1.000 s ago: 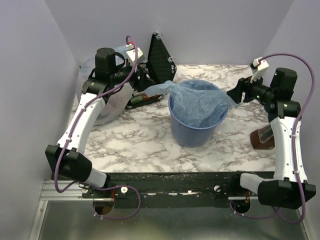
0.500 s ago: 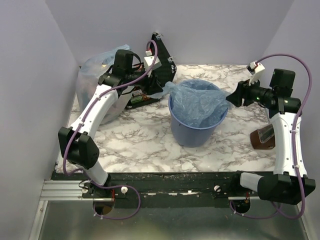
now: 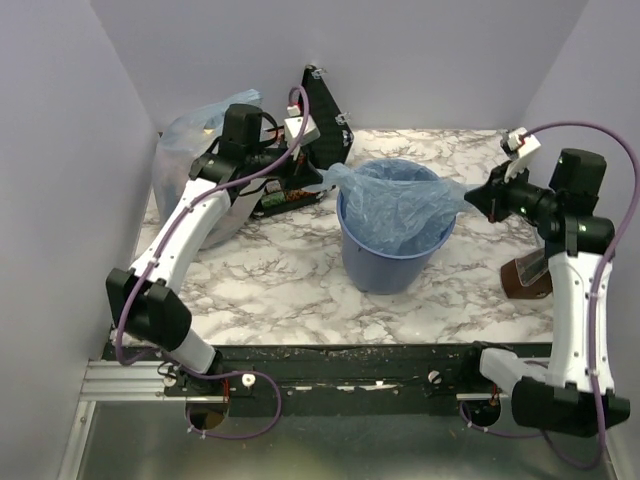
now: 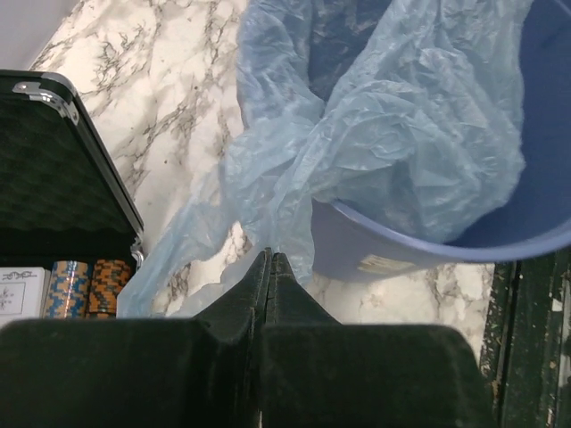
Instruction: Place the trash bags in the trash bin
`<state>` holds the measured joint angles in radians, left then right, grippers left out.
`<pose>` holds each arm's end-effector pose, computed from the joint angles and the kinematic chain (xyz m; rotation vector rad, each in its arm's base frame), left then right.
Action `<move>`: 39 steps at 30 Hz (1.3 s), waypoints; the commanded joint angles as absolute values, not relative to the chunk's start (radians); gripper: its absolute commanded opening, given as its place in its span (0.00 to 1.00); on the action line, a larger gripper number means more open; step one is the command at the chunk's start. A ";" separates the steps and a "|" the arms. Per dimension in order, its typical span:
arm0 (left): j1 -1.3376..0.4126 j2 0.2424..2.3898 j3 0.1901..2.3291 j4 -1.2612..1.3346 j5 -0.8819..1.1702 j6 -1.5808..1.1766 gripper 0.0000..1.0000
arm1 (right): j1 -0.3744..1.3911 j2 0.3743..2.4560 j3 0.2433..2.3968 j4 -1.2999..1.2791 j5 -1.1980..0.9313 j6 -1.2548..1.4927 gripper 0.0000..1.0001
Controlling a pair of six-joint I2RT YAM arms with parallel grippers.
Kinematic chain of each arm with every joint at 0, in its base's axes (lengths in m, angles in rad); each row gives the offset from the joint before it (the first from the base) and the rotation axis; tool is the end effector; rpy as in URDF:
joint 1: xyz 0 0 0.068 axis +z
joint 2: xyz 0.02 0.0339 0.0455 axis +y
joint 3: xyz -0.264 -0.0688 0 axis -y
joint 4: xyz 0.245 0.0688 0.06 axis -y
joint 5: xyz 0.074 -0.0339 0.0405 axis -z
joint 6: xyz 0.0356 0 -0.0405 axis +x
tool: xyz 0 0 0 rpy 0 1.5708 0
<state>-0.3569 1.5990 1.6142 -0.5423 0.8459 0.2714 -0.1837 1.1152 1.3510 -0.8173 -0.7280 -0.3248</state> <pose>0.3241 -0.1493 0.3920 1.0906 1.7111 -0.9317 0.2128 -0.0155 0.4109 -0.5460 1.9484 0.4619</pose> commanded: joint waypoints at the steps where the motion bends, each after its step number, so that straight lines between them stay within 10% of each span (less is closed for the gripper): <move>1: -0.353 1.427 1.507 -0.497 0.832 0.275 0.00 | -0.189 0.956 1.293 -0.867 -0.726 -0.396 0.01; 19: -0.356 1.230 1.272 -0.476 0.792 0.298 0.00 | -0.189 0.629 1.029 -0.977 -0.632 -0.609 0.03; 21: -0.359 1.232 1.276 -0.434 0.770 0.259 0.07 | -0.189 0.667 1.105 -0.942 -0.643 -0.514 0.39; 23: -0.360 1.239 1.298 -0.413 0.756 0.239 0.42 | -0.189 0.744 1.231 -0.922 -0.692 -0.430 0.71; 26: -0.376 1.249 1.342 -0.410 0.723 0.280 0.62 | -0.189 0.888 1.414 -0.922 -0.767 -0.350 1.00; 39: -0.429 1.399 1.519 -0.695 0.709 0.666 0.76 | -0.189 1.262 1.565 -0.950 -0.913 -0.522 0.96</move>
<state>-0.4049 1.3697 1.5398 -0.6033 0.7227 0.5510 -0.1844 1.2152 1.5341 -0.9192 -0.8440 -0.4664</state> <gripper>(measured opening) 0.766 0.967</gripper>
